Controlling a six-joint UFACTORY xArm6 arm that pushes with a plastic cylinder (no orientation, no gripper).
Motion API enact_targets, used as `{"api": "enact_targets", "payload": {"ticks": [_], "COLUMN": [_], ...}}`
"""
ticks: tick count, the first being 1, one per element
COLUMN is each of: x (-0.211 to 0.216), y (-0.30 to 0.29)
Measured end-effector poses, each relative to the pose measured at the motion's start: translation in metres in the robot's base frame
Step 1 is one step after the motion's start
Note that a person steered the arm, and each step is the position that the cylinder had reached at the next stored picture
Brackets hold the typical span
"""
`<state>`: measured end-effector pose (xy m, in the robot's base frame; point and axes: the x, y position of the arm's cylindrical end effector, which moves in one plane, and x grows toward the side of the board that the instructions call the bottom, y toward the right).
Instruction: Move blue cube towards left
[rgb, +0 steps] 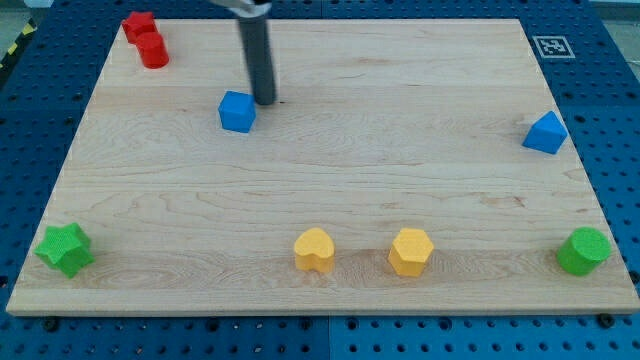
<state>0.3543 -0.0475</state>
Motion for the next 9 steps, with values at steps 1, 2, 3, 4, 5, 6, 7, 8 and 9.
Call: {"api": "enact_targets", "payload": {"ticks": [1,2,3,4,5,6,7,8,9], "x": [0.037,0.051,0.050,0.037,0.034,0.034,0.034,0.034,0.026], "y": [0.047,0.010,0.006,-0.022,-0.055,-0.088,-0.117,-0.085,-0.048]}}
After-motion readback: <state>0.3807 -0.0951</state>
